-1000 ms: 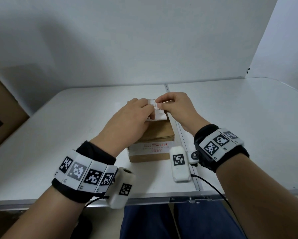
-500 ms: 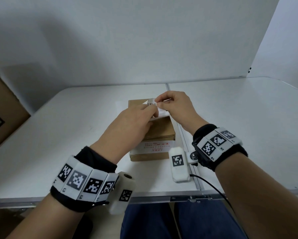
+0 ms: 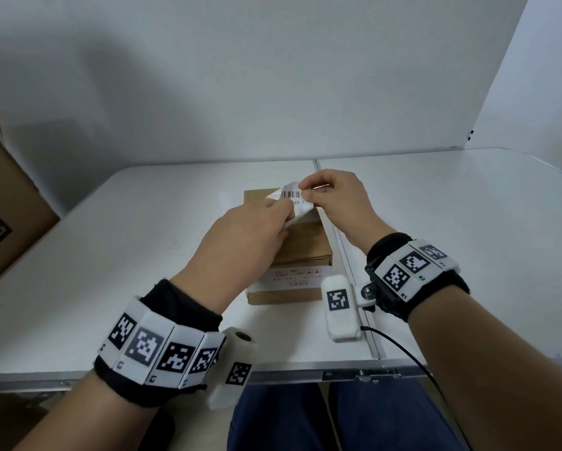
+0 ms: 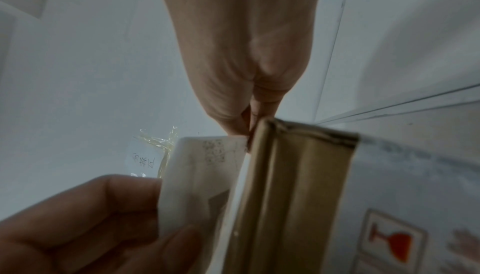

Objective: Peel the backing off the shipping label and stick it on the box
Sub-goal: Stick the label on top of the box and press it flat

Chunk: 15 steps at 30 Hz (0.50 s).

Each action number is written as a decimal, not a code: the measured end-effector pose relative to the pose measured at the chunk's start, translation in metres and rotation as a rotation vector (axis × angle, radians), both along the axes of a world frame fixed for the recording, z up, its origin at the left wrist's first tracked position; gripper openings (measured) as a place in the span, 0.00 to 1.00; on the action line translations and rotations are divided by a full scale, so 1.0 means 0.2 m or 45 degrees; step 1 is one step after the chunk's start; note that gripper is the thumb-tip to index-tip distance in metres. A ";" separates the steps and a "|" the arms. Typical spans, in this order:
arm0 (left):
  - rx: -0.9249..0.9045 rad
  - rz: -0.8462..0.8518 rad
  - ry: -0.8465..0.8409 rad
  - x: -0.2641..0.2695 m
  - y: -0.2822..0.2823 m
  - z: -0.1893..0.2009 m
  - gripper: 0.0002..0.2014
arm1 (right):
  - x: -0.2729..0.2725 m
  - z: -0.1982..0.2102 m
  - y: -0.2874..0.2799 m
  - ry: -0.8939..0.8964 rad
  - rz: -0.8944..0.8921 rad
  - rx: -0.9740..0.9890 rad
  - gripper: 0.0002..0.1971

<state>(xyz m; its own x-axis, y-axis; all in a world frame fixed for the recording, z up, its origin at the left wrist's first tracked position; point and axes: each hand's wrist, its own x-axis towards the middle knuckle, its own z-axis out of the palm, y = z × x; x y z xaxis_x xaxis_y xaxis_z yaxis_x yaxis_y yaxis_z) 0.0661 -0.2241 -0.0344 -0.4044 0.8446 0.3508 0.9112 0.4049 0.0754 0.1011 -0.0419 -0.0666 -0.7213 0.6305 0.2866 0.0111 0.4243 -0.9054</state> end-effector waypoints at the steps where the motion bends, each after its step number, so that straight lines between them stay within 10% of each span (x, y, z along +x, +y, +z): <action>1: 0.020 -0.020 0.022 0.00 0.00 0.00 0.05 | 0.00 0.00 0.00 0.001 -0.006 -0.002 0.06; 7: 0.297 -0.142 0.005 -0.01 0.01 -0.01 0.15 | 0.00 -0.01 0.01 0.007 0.033 -0.005 0.05; 15: 0.229 -0.196 -0.168 -0.05 -0.01 -0.03 0.04 | 0.00 -0.01 0.00 0.020 0.183 -0.081 0.07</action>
<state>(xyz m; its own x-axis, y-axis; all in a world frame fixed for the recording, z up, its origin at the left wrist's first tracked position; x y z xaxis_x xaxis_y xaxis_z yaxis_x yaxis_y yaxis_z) 0.0566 -0.2256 -0.0411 -0.3279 0.8286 0.4538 0.9387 0.2314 0.2557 0.1020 -0.0410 -0.0689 -0.8012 0.5382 0.2615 -0.0603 0.3623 -0.9301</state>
